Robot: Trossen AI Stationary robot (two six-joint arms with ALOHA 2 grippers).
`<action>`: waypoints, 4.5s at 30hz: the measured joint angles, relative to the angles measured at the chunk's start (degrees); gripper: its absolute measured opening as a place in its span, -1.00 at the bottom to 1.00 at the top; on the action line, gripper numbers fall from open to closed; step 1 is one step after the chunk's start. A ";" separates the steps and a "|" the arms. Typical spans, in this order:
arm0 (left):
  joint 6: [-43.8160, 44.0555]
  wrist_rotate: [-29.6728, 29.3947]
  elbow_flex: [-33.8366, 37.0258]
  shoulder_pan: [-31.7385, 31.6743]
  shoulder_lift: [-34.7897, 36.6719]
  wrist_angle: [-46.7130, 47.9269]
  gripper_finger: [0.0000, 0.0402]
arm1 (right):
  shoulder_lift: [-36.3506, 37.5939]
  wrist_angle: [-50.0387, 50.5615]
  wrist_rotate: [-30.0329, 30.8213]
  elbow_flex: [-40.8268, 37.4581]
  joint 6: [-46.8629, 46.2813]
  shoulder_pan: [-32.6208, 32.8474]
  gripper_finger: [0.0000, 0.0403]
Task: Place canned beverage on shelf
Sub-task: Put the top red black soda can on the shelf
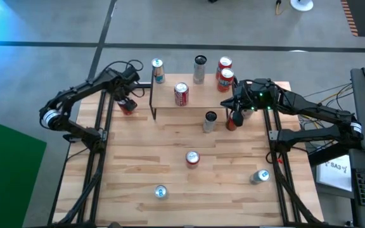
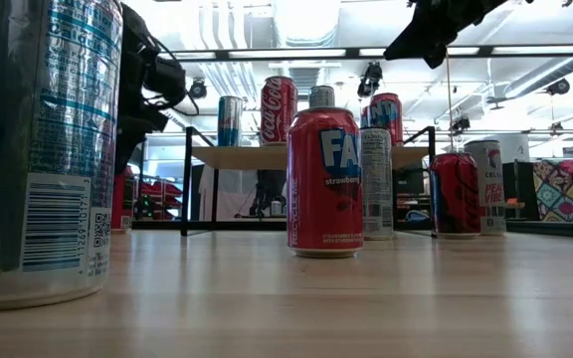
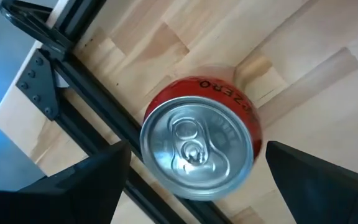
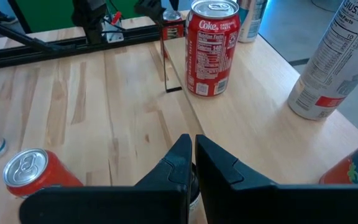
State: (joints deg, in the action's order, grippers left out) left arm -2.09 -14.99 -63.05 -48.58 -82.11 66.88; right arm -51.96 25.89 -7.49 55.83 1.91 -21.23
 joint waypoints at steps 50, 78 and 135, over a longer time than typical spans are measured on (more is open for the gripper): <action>3.88 -1.08 5.88 -0.02 0.63 -5.67 0.39 | 0.02 -0.66 0.00 -0.02 -0.87 0.00 -0.94; 0.43 5.49 4.61 -0.02 4.24 -8.04 0.97 | 0.02 -0.87 0.02 -0.02 -0.87 -0.02 -0.94; 3.48 0.64 -1.13 -0.75 5.02 -3.23 0.39 | 0.02 -0.87 0.05 -0.02 -1.92 -0.02 -0.94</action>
State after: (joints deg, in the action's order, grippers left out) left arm 1.39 -14.35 -64.17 -49.33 -77.09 63.65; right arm -51.94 25.02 -7.44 55.81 -0.01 -21.26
